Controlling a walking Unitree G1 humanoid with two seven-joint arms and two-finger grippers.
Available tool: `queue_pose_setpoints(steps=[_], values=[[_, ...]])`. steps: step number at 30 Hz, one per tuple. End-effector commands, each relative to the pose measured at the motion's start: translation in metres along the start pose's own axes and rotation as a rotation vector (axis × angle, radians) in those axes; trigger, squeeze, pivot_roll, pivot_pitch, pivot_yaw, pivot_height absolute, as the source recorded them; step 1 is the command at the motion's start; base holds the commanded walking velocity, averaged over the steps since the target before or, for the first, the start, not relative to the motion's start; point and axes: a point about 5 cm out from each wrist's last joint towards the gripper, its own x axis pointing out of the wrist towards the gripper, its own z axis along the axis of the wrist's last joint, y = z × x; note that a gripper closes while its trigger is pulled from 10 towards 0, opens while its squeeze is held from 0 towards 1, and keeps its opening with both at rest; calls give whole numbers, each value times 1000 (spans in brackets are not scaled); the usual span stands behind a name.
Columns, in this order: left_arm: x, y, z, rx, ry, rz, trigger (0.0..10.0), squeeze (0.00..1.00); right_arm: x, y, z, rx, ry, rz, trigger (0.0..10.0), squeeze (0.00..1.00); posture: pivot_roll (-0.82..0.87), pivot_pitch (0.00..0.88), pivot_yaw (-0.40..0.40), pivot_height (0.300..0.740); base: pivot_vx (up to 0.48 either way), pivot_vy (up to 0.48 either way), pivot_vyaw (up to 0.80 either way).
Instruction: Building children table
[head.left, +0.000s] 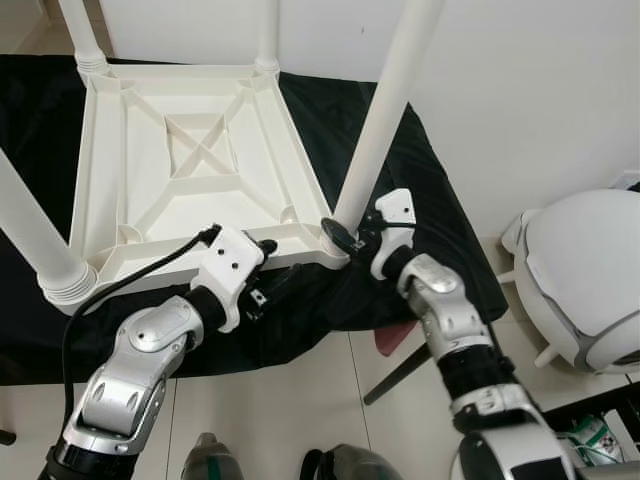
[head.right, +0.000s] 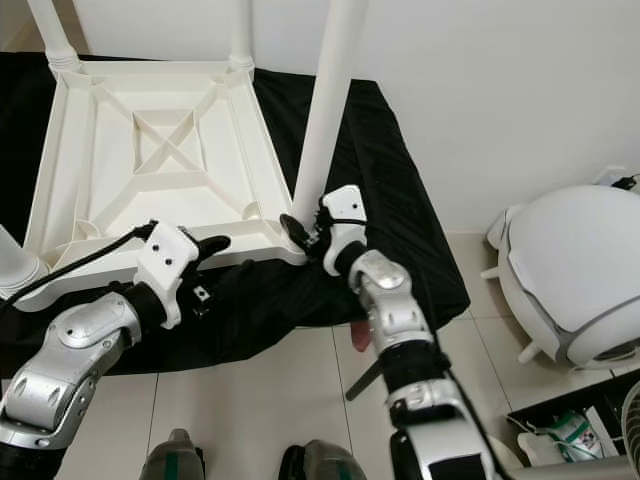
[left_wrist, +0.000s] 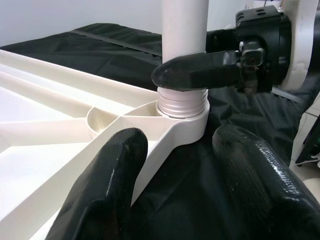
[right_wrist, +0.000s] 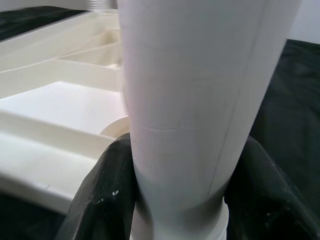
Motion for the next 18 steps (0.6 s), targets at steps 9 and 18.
queue_pose_setpoints(steps=[9,18], values=[[1,-2,-3,0,15,-11,10000,0,-12,-10,-8,14,131,-354,10000,0,64,2,-121,740,0,0,0],[1,0,-4,4,17,-8,10000,0,-13,-3,-4,48,150,-310,10000,216,62,0,-126,740,0,0,0]])
